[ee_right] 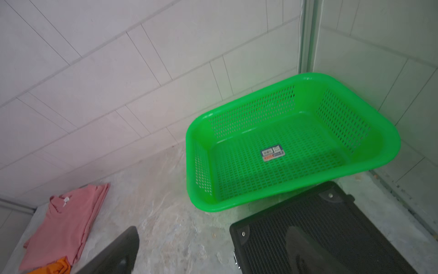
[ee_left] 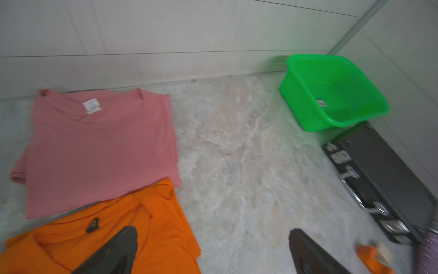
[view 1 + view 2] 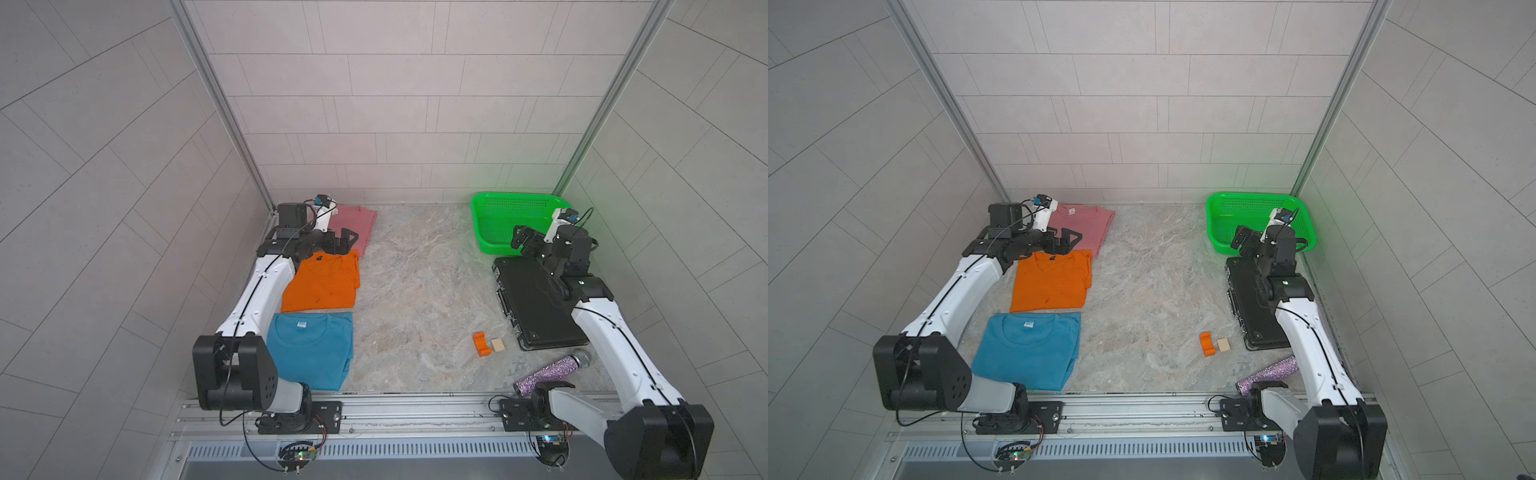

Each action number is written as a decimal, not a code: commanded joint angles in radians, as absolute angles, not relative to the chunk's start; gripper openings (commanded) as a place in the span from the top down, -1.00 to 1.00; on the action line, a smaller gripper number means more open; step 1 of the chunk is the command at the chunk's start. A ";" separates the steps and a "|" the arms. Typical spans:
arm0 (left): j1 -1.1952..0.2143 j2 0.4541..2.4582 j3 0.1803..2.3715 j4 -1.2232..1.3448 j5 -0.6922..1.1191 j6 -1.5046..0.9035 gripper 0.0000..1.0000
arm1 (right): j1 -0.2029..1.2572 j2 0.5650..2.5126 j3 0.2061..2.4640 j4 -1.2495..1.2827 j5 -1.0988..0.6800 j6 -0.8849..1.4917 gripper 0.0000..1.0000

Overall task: Put the folded t-shirts into the basket
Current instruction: Move the bin to the center of the board.

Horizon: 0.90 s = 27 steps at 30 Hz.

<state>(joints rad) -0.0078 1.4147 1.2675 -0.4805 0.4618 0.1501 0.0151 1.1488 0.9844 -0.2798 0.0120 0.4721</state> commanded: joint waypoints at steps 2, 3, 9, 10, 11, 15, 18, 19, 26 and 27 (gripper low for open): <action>-0.011 1.350 1.265 -0.759 0.699 0.199 -1.00 | 0.069 1.320 1.104 -0.417 -0.104 0.433 -0.76; -0.009 1.332 1.240 -0.766 0.702 0.242 -1.00 | 0.087 1.368 1.145 -0.426 -0.112 0.417 -0.66; -0.009 1.322 1.187 -0.813 0.613 0.303 -1.00 | 0.126 1.634 1.411 -0.523 -0.052 0.348 -0.57; -0.009 1.319 1.178 -0.806 0.613 0.304 -1.00 | 0.125 1.668 1.446 -0.527 -0.031 0.350 -0.57; -0.009 1.321 1.170 -0.803 0.612 0.305 -1.00 | 0.126 1.711 1.486 -0.538 -0.020 0.345 -0.57; -0.009 1.352 1.170 -0.794 0.618 0.287 -1.00 | 0.140 1.923 1.710 -0.640 -0.016 0.294 -0.43; -0.011 1.368 1.170 -0.785 0.617 0.282 -1.00 | 0.147 2.038 1.821 -0.695 0.003 0.287 -0.14; -0.011 1.369 1.168 -0.785 0.604 0.282 -1.00 | 0.148 2.073 1.848 -0.704 -0.011 0.278 -0.05; -0.009 1.392 1.161 -0.776 0.522 0.261 -1.00 | 0.163 2.266 2.058 -0.824 0.134 0.209 0.14; -0.009 1.397 1.160 -0.774 0.518 0.256 -1.00 | 0.168 2.282 2.073 -0.833 0.162 0.196 0.18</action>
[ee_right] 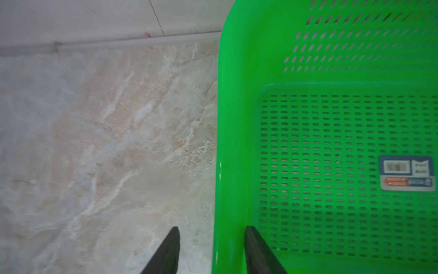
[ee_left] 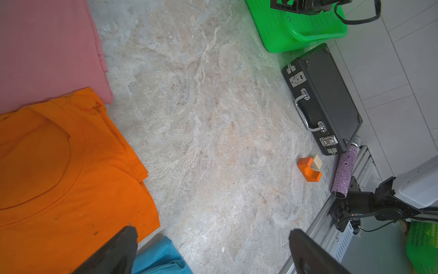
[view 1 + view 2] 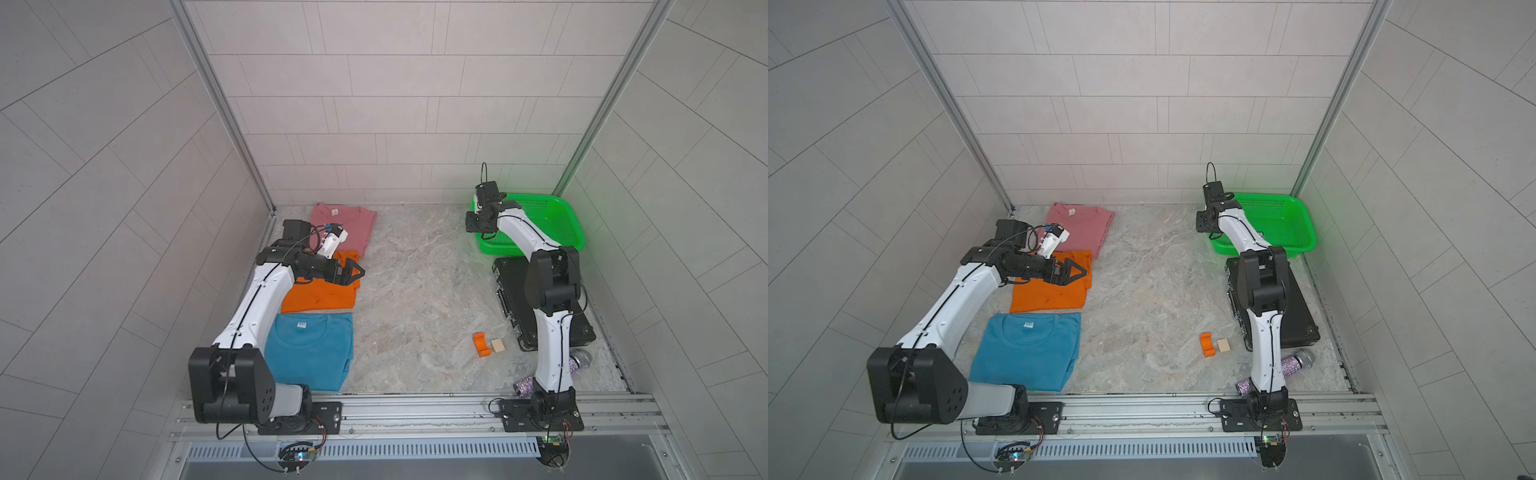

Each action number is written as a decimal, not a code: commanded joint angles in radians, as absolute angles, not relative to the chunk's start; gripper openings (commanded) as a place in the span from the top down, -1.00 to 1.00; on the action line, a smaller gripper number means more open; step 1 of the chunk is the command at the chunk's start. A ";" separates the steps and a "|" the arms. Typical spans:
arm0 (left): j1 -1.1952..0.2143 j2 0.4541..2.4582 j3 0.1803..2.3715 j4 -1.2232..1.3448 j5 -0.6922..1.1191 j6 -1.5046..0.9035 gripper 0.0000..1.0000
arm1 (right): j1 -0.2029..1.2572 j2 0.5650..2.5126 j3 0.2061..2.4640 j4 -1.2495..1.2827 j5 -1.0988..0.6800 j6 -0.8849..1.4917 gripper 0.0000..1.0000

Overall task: Put the folded t-shirts into the basket
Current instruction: Move the bin to the center of the board.

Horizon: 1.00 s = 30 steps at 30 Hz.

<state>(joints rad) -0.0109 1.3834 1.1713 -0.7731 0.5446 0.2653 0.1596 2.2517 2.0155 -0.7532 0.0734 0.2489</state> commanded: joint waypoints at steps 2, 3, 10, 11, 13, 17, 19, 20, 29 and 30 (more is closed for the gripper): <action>-0.009 1.406 1.162 -0.771 0.517 0.248 -1.00 | 0.176 2.288 2.062 -0.823 0.181 0.177 0.19; -0.009 1.408 1.162 -0.773 0.516 0.245 -1.00 | 0.178 2.287 2.049 -0.811 0.165 0.173 0.20; -0.009 1.420 1.148 -0.756 0.508 0.216 -1.00 | 0.245 2.285 2.035 -0.785 0.113 0.069 0.40; -0.009 1.420 1.147 -0.755 0.507 0.213 -1.00 | 0.262 2.281 2.036 -0.784 0.118 0.060 0.45; -0.009 1.420 1.143 -0.744 0.500 0.210 -1.00 | 0.298 2.282 2.040 -0.791 0.118 0.057 0.55; -0.009 1.420 1.136 -0.729 0.472 0.190 -1.00 | 0.382 2.285 2.046 -0.796 0.127 0.124 0.56; -0.008 1.410 1.135 -0.730 0.461 0.193 -1.00 | 0.412 2.298 2.071 -0.798 0.105 0.217 0.56; -0.008 1.407 1.137 -0.729 0.450 0.195 -1.00 | 0.424 2.308 2.088 -0.802 0.084 0.274 0.57; 0.009 1.378 1.154 -0.739 0.350 0.219 -1.00 | 0.540 2.347 2.137 -0.739 0.077 0.678 0.68; 0.008 1.379 1.161 -0.741 0.330 0.219 -1.00 | 0.564 2.355 2.149 -0.719 0.073 0.687 0.68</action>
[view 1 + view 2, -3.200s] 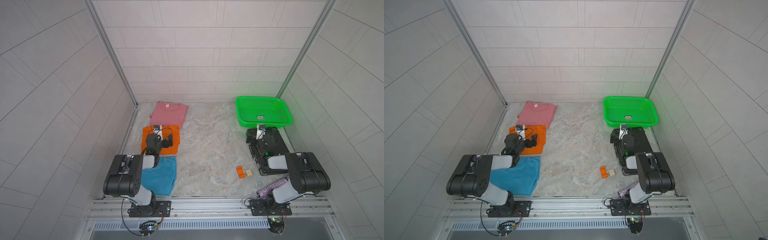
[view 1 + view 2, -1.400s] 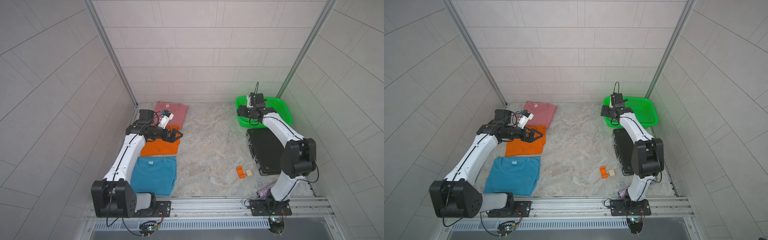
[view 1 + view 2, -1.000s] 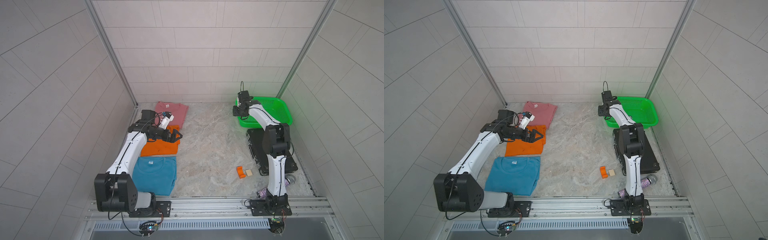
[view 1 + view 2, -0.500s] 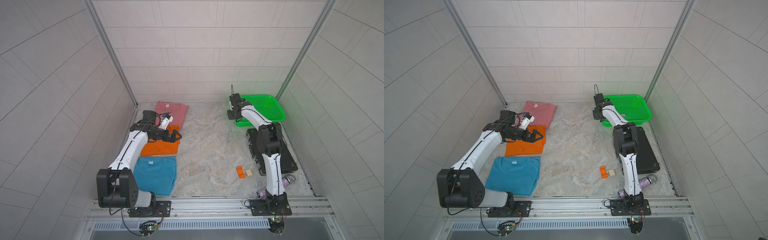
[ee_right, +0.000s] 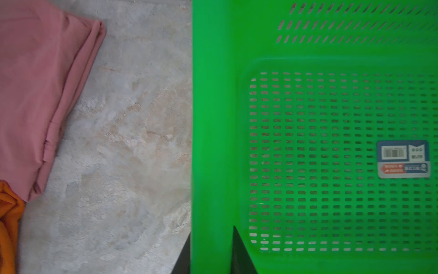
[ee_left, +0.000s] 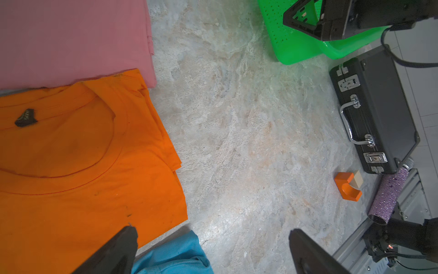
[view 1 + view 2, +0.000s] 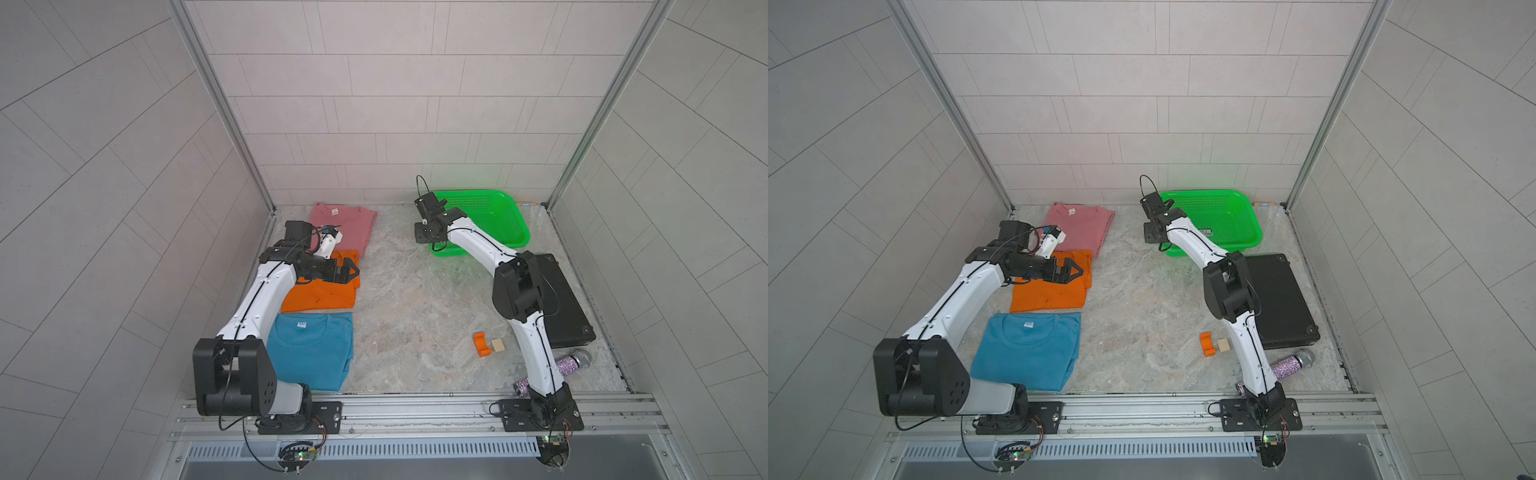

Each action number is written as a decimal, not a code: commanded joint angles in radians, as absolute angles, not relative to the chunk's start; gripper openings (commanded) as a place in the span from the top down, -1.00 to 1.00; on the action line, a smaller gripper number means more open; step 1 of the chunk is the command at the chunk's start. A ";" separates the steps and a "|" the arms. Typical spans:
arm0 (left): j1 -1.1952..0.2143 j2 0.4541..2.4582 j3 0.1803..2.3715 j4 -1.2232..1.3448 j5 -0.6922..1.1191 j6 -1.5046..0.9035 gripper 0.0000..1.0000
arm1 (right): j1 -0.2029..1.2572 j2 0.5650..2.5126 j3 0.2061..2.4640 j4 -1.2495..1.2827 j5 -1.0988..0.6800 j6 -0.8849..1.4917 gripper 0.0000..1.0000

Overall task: Put the folded t-shirts into the basket
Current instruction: Move the bin to the center of the board.

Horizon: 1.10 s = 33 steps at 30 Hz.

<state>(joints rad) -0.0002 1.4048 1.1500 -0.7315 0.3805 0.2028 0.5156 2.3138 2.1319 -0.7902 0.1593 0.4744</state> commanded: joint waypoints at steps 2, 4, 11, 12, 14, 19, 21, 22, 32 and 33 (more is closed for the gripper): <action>0.009 1.380 1.171 -0.742 0.290 0.217 -1.00 | 0.599 2.391 2.216 -0.720 0.075 0.709 0.65; 0.008 1.383 1.179 -0.739 0.264 0.215 -1.00 | 0.625 2.447 2.311 -0.744 0.048 0.730 0.62; 0.015 1.387 1.179 -0.734 0.242 0.207 -1.00 | 0.659 2.528 2.432 -0.645 -0.147 0.787 -0.02; 0.014 1.389 1.179 -0.733 0.243 0.208 -1.00 | 0.657 2.520 2.432 -0.645 -0.156 0.789 -0.05; 0.014 1.393 1.179 -0.734 0.244 0.209 -1.00 | 0.648 2.492 2.425 -0.655 -0.173 0.786 -0.07; 0.014 1.412 1.184 -0.722 0.254 0.207 -1.00 | 0.597 2.344 2.301 -0.633 -0.225 0.771 -0.08; 0.014 1.423 1.191 -0.726 0.255 0.204 -1.00 | 0.559 2.281 2.240 -0.619 -0.240 0.744 -0.08; 0.014 1.428 1.192 -0.725 0.260 0.203 -1.00 | 0.543 2.251 2.217 -0.623 -0.247 0.721 -0.08; 0.008 1.634 1.374 -0.633 0.404 0.008 -1.00 | 0.273 2.149 2.071 -0.718 0.045 0.479 -0.38; 0.005 1.670 1.401 -0.618 0.404 -0.035 -1.00 | 0.257 2.166 2.080 -0.741 0.064 0.485 -0.48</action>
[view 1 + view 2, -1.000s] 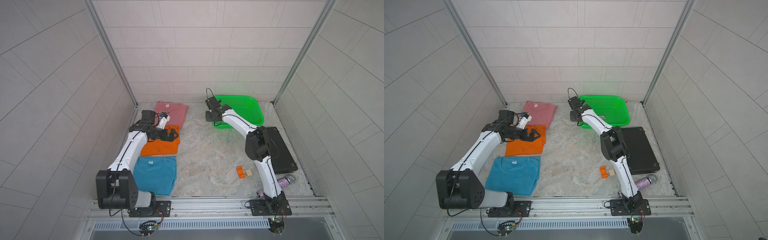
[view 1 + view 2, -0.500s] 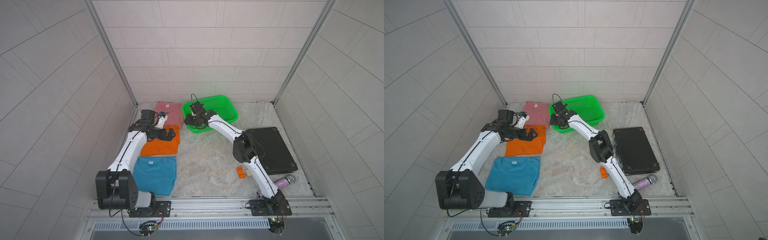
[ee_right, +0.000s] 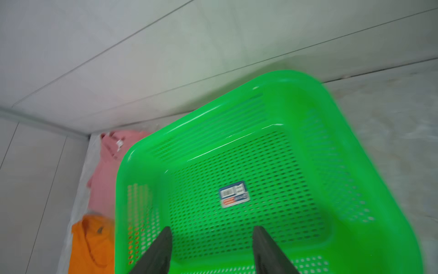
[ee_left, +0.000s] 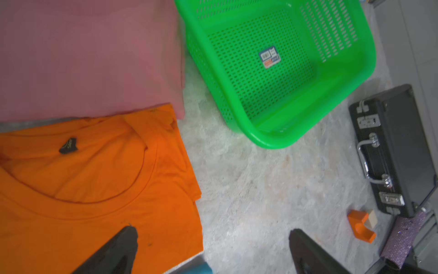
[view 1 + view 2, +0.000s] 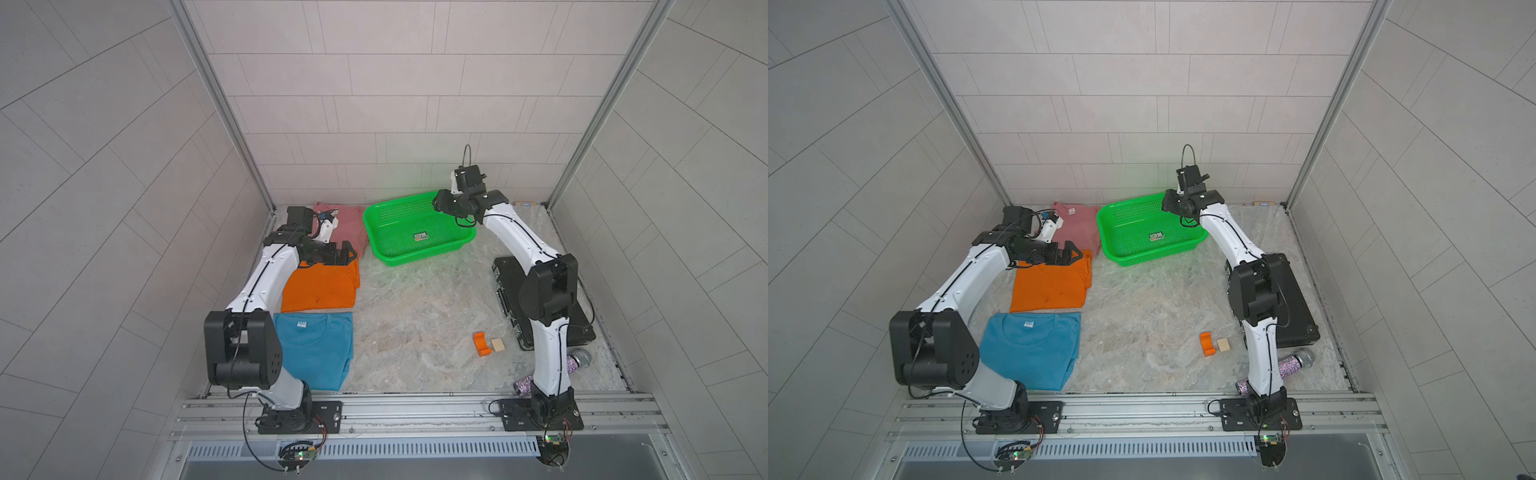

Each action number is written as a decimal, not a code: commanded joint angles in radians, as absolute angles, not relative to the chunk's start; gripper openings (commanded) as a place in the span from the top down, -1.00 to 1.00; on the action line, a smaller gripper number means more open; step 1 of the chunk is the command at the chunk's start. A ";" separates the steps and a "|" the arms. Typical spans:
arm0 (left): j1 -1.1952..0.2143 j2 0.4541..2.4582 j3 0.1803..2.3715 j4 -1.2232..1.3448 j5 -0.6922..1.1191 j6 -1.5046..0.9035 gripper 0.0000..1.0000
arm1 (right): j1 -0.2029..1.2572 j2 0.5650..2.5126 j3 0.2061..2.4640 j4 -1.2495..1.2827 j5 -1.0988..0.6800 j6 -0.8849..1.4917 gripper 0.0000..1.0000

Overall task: Put the folded t-shirts into the basket
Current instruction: Move the bin to the center of the board.

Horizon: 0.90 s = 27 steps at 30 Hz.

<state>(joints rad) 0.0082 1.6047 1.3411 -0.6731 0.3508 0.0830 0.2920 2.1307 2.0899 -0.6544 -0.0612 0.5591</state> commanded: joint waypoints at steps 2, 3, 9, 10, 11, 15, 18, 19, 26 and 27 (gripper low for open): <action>-0.012 1.738 1.443 -0.592 0.386 -0.108 -1.00 | 0.236 2.198 2.093 -0.768 0.065 0.487 -0.50; -0.022 1.774 1.468 -0.587 0.380 -0.138 -1.00 | 0.228 2.213 2.095 -0.776 0.064 0.487 -0.50; -0.043 1.977 1.610 -0.570 0.433 -0.229 -1.00 | 0.156 2.270 2.095 -0.790 0.015 0.474 -0.45; -0.047 1.997 1.629 -0.572 0.441 -0.224 -1.00 | 0.146 2.279 2.097 -0.794 0.000 0.469 -0.38; -0.051 2.015 1.647 -0.571 0.449 -0.222 -1.00 | 0.132 2.285 2.097 -0.800 -0.027 0.463 -0.29; -0.062 2.083 1.711 -0.570 0.532 -0.227 -1.00 | 0.123 2.281 2.063 -0.799 -0.129 0.442 -0.08; -0.069 2.143 1.774 -0.596 0.546 -0.236 -1.00 | 0.131 2.246 2.000 -0.787 -0.141 0.452 0.07; -0.073 2.160 1.797 -0.607 0.550 -0.235 -1.00 | 0.130 2.228 1.980 -0.778 -0.140 0.463 0.20; -0.097 2.222 1.893 -0.637 0.605 -0.237 -1.00 | 0.130 2.109 1.772 -0.703 -0.147 0.506 0.31; -0.100 2.223 1.895 -0.634 0.601 -0.236 -1.00 | 0.132 2.094 1.748 -0.699 -0.156 0.516 0.31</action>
<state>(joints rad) -0.0864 2.2093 1.8660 -0.5995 0.5644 -0.2371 0.1314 2.1735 1.7863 -0.7265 -0.1390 0.4892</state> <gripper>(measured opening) 0.993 0.346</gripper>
